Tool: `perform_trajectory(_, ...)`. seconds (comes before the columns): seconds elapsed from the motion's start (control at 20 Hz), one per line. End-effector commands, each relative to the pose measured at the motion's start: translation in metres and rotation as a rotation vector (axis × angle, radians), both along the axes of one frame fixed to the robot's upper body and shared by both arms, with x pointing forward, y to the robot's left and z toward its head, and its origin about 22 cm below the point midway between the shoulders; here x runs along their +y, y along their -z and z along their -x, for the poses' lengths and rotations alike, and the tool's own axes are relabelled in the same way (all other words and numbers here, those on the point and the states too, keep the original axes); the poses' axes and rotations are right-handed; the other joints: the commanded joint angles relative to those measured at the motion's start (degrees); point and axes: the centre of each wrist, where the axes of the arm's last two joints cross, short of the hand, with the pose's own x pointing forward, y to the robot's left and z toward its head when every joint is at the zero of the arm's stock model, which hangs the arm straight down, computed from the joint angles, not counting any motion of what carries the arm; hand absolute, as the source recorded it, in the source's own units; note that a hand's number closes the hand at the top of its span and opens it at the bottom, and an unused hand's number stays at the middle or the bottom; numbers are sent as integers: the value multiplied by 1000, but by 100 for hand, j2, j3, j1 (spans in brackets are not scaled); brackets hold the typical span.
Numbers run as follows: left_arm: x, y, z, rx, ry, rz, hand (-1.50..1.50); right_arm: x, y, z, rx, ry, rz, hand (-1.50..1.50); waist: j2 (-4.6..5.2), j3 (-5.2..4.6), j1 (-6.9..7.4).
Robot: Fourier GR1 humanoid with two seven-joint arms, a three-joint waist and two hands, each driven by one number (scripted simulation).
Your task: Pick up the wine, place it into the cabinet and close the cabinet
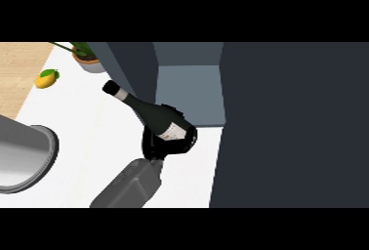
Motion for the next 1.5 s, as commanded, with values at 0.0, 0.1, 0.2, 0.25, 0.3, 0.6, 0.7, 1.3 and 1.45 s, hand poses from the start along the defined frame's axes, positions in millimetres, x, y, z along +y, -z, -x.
perform_trajectory(0.0,-2,-6,-9,22,11,-19,150,-14,-8,5,-10,-3,21,-150,-10,5,33)
perform_trajectory(0.1,-14,-28,-28,21,-13,8,150,0,-1,-3,-11,-8,-20,-150,1,2,-14)
perform_trajectory(0.2,-3,-30,-45,39,-31,3,150,-10,2,-7,-13,-9,-27,-150,3,4,-1)
perform_trajectory(0.25,0,-28,-47,21,-43,7,150,-4,-10,3,-1,4,-2,-150,2,2,-7)
perform_trajectory(0.3,10,-20,-47,30,-42,17,150,3,-7,2,12,6,-14,-150,-1,2,24)
perform_trajectory(0.6,-8,-45,-66,8,-57,9,150,-11,9,-5,-10,-35,-3,-150,22,3,-97)
perform_trajectory(0.7,-2,-46,-74,3,-66,-11,150,3,4,2,-6,-28,-14,-150,14,2,-51)
perform_trajectory(1.3,-9,-80,-105,58,-67,-65,150,-2,-5,6,-21,-26,-9,-150,36,0,-144)
perform_trajectory(1.45,-6,-79,-107,80,-79,-76,150,-1,9,-9,-17,-36,-17,-150,79,1,-232)
